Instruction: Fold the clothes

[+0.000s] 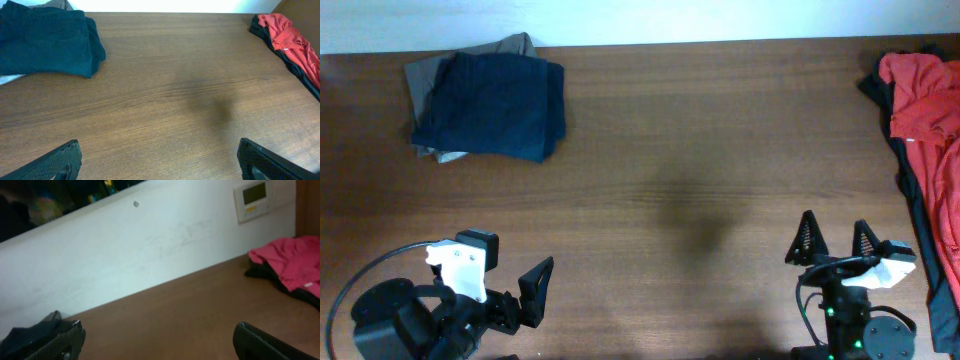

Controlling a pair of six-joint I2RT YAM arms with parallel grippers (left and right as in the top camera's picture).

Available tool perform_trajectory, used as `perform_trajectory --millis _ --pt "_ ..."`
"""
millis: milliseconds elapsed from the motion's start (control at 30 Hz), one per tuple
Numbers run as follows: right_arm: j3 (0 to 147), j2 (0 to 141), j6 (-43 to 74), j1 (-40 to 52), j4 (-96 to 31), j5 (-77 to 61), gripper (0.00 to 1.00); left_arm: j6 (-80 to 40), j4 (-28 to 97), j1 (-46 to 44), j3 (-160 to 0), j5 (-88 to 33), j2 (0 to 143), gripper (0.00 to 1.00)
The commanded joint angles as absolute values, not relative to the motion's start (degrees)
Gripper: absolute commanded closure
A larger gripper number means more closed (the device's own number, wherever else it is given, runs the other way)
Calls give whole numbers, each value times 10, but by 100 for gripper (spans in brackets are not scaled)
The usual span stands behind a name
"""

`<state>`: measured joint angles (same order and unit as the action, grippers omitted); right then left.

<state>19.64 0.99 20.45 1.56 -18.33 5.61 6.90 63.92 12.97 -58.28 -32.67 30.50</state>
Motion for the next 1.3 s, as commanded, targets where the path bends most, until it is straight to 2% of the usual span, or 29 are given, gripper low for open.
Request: perform_trajectory --millis 0,367,467,667,900,1267 --pt "156 2 195 10 -134 39 1 76 640 130 -581 -336 301 1" --pt "29 2 167 2 78 -19 1 76 640 130 -581 -336 301 1" --pt "4 2 167 -15 99 -44 1 76 640 130 -581 -336 301 1" --pt "3 2 133 -24 62 -49 1 76 640 130 -581 -336 301 1" --pt "3 2 122 -24 -46 -31 1 76 640 130 -581 -336 301 1" --pt "3 3 111 -23 -43 -28 1 76 640 130 -581 -336 301 1"
